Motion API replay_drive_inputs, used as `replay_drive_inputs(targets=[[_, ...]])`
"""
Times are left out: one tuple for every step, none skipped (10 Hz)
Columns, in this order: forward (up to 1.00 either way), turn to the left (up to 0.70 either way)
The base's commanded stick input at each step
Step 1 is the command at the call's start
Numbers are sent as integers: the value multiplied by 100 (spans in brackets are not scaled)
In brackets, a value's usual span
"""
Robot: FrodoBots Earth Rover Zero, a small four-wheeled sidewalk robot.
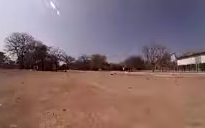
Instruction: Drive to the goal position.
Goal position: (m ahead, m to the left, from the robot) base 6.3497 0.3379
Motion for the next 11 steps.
replay_drive_inputs(targets=[[100,0],[100,0],[100,0],[100,0],[100,0],[100,0],[100,0],[100,0],[100,0],[100,0],[100,0]])
